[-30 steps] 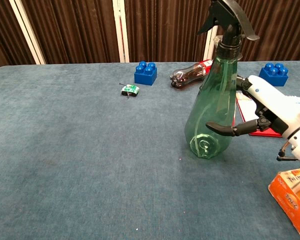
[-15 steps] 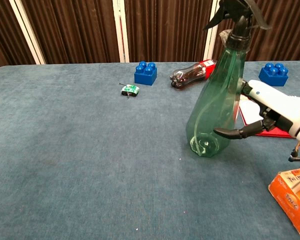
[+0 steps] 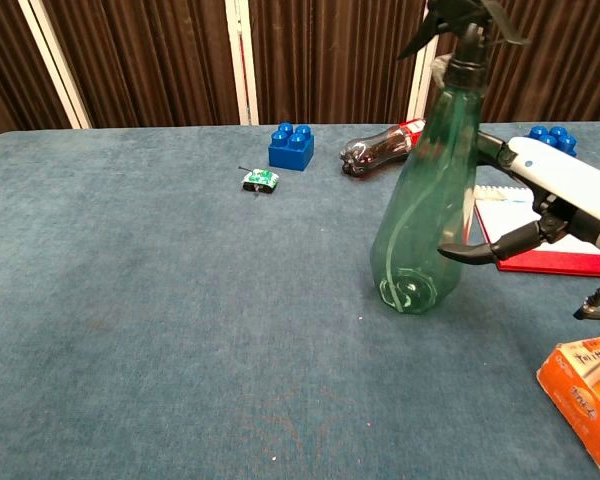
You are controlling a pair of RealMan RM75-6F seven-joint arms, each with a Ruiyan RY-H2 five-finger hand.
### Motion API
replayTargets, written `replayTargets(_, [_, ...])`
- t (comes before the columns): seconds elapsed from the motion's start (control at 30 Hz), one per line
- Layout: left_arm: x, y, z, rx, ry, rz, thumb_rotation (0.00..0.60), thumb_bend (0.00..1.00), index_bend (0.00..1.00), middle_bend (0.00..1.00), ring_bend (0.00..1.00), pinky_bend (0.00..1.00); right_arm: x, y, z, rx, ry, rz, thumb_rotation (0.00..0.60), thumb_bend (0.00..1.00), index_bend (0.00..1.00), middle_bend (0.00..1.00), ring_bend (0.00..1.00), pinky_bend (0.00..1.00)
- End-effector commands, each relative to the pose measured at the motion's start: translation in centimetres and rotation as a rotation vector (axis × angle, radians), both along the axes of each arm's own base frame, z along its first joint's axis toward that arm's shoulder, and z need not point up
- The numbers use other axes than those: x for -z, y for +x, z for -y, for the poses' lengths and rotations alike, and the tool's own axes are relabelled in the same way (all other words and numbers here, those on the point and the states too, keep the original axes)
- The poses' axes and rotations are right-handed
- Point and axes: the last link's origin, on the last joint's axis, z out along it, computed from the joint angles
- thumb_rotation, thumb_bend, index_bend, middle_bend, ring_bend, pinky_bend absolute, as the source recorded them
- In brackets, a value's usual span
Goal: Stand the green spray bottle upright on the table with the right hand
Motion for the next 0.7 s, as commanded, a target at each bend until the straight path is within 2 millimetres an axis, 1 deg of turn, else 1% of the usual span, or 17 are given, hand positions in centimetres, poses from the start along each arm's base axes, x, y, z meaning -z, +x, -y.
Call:
replayTargets(0.03, [0.0, 0.0, 0.0, 0.0, -0.001, 0.0, 0.6, 0.02, 0.0, 0.0, 0.01, 0.16, -0.4, 0.1, -0.1, -0.002, -0.012, 0.0, 0.6, 0.24, 0.0, 0.0, 0.0, 0.0])
replayTargets(0.23, [0.0, 0.1, 0.2, 0.006, -0.002, -0.003, 0.6, 0.02, 0.0, 0.0, 0.01, 0.16, -1.5, -0.3, -0.4, 0.001, -0.042, -0.022, 0.6, 0.24, 0.0, 0.0, 0.0, 0.0])
replayTargets(0.4, [-0.1, 0.2, 0.4, 0.014, 0.007, -0.006, 0.6, 0.02, 0.0, 0.0, 0.01, 0.16, -3.7, -2.1, -0.4, 0.004, -0.103, -0.139, 0.6, 0.24, 0.0, 0.0, 0.0, 0.0])
replayTargets(0.5, [-0.3, 0.2, 0.6, 0.016, 0.012, -0.008, 0.6, 0.02, 0.0, 0.0, 0.01, 0.16, -5.9, -4.0, -0.3, 0.025, -0.15, -0.239, 0.6, 0.24, 0.0, 0.0, 0.0, 0.0])
replayTargets(0.53, [-0.3, 0.2, 0.7, 0.016, 0.013, -0.009, 0.6, 0.02, 0.0, 0.0, 0.01, 0.16, -7.2, -5.1, -0.1, 0.043, -0.177, -0.293, 0.6, 0.24, 0.0, 0.0, 0.0, 0.0])
replayTargets(0.63, [-0.2, 0.2, 0.7, 0.016, 0.014, -0.012, 0.6, 0.02, 0.0, 0.0, 0.01, 0.16, -9.9, -7.4, 0.0, 0.08, -0.238, -0.435, 0.6, 0.24, 0.0, 0.0, 0.0, 0.0])
replayTargets(0.7, [-0.2, 0.3, 0.7, 0.017, 0.013, -0.015, 0.6, 0.02, 0.0, 0.0, 0.01, 0.16, -12.2, -9.1, -0.1, 0.116, -0.3, -0.547, 0.6, 0.24, 0.0, 0.0, 0.0, 0.0])
